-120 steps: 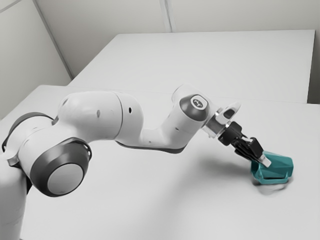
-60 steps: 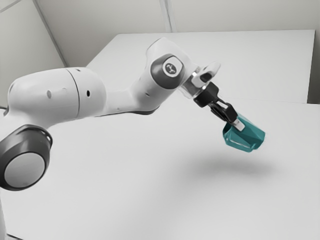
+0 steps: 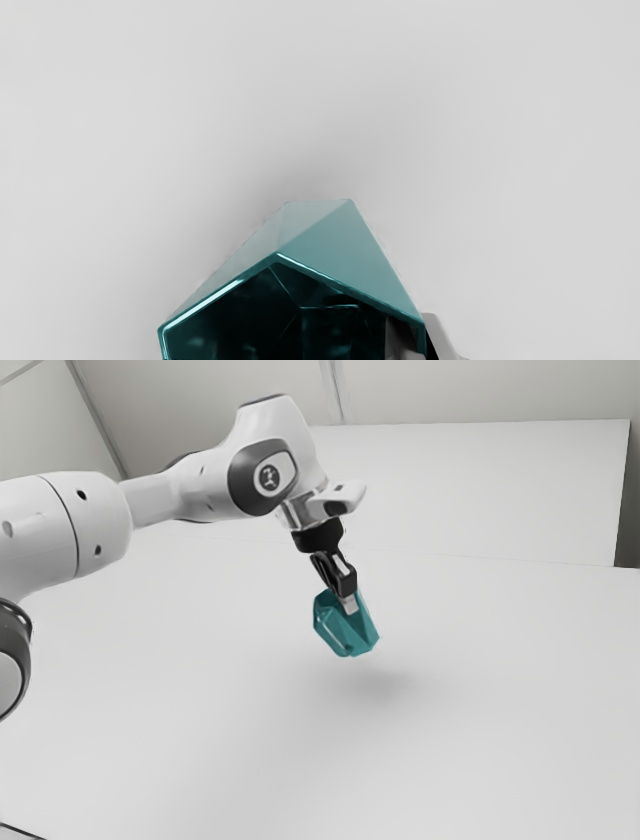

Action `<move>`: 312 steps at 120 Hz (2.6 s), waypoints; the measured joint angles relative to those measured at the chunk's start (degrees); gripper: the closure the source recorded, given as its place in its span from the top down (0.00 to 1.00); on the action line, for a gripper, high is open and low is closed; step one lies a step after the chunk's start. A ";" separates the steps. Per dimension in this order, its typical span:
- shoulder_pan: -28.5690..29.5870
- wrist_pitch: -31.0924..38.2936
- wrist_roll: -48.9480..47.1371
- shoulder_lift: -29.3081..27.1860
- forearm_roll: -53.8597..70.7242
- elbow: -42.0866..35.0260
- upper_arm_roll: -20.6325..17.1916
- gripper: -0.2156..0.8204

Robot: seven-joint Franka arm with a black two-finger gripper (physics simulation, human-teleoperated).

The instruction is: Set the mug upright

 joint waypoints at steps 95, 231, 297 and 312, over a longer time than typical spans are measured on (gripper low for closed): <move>5.93 5.15 -13.82 -13.85 19.67 -22.47 -2.62 0.03; 4.50 26.11 -23.01 -12.69 24.07 -31.02 -2.66 0.11; 3.74 23.14 -23.47 -14.89 18.82 -26.20 -3.96 0.66; 4.64 17.91 -23.48 -14.77 17.04 -21.96 -3.89 0.71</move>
